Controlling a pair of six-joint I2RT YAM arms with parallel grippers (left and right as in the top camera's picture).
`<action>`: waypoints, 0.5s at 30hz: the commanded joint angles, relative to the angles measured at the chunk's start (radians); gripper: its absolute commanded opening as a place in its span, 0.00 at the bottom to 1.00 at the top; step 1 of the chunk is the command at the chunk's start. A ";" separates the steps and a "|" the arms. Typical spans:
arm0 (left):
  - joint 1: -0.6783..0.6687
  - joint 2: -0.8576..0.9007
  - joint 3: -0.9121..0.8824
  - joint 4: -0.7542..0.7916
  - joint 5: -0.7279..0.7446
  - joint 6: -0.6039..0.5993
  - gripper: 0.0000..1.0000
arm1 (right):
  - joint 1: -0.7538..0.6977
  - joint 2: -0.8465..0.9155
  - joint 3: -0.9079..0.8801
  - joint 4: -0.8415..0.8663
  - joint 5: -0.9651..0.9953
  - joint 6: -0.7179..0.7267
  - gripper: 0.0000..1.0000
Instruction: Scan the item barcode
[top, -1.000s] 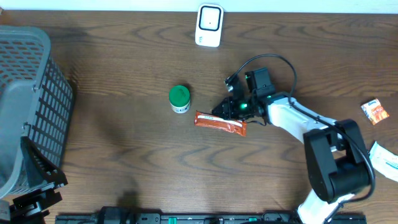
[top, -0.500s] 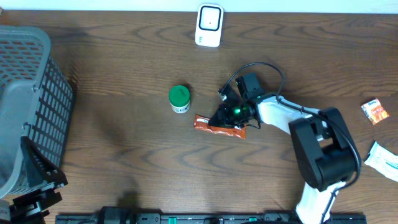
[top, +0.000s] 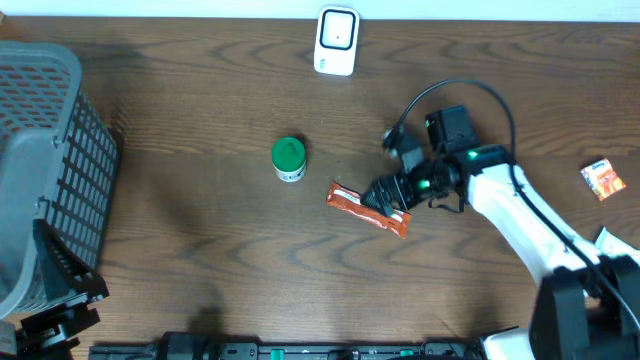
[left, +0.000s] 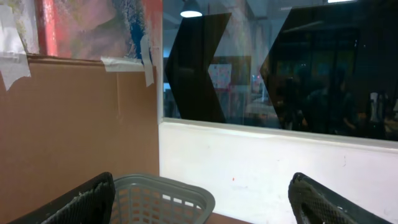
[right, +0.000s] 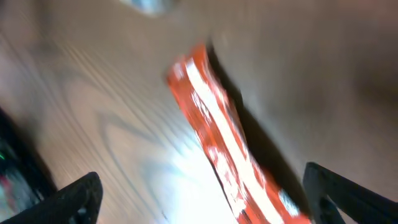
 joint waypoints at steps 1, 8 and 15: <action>0.005 0.009 -0.003 0.002 0.005 -0.002 0.89 | 0.003 0.052 -0.007 -0.044 0.064 -0.181 0.92; 0.005 0.009 -0.003 0.002 0.005 -0.002 0.89 | 0.011 0.171 -0.008 -0.045 0.110 -0.203 0.89; 0.005 0.009 -0.003 0.002 0.005 -0.002 0.89 | 0.056 0.293 -0.014 -0.031 0.134 -0.204 0.81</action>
